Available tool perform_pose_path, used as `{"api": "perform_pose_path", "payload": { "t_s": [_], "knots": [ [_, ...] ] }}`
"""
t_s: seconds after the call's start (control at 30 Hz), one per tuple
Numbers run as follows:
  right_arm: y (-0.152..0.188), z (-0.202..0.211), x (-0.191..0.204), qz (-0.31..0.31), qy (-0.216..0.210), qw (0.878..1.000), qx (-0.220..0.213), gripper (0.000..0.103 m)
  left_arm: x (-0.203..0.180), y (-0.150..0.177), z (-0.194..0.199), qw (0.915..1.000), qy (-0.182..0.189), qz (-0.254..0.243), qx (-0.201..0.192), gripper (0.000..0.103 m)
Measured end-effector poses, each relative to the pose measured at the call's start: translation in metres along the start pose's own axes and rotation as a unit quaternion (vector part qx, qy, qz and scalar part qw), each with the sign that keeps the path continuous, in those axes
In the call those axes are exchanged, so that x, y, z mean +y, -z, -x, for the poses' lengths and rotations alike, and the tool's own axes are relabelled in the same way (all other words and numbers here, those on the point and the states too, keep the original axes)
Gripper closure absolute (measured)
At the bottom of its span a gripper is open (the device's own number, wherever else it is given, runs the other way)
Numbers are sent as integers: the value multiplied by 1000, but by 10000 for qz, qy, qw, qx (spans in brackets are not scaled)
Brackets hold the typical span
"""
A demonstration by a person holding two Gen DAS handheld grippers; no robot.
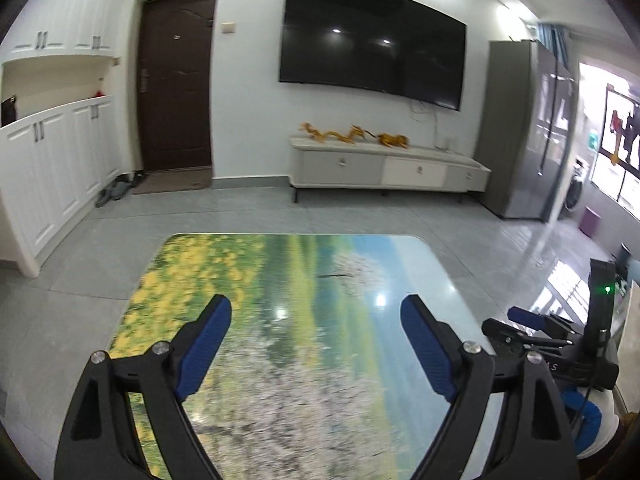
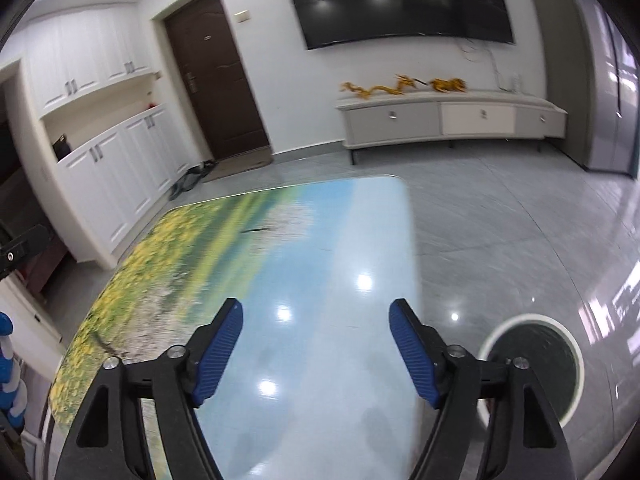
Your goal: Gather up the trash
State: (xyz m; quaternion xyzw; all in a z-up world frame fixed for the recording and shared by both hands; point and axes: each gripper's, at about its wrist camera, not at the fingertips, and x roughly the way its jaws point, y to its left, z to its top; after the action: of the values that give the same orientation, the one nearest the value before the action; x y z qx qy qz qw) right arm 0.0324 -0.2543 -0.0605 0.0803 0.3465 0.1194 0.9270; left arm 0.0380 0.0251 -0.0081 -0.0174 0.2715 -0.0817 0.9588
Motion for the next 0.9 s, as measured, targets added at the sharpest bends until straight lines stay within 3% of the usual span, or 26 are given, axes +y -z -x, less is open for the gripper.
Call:
{"api": "perform_pose_path", "payload": {
  "t_s": [0.23, 0.5, 0.6, 0.9],
  "knots": [
    [1, -11, 33, 373, 46, 9992, 110, 19, 37, 21, 19, 9984, -438, 281, -214, 14],
    [5, -1, 38, 471, 332, 9983, -37, 5, 26, 24, 22, 9981, -518, 154, -291, 14],
    [6, 1, 40, 521, 405, 9978, -76, 0, 23, 23, 21, 9976, -597, 179, -287, 8],
    [22, 14, 47, 687, 722, 9949, -152, 0, 9, 24, 11, 9962, -795, 195, -285, 1]
  ]
}}
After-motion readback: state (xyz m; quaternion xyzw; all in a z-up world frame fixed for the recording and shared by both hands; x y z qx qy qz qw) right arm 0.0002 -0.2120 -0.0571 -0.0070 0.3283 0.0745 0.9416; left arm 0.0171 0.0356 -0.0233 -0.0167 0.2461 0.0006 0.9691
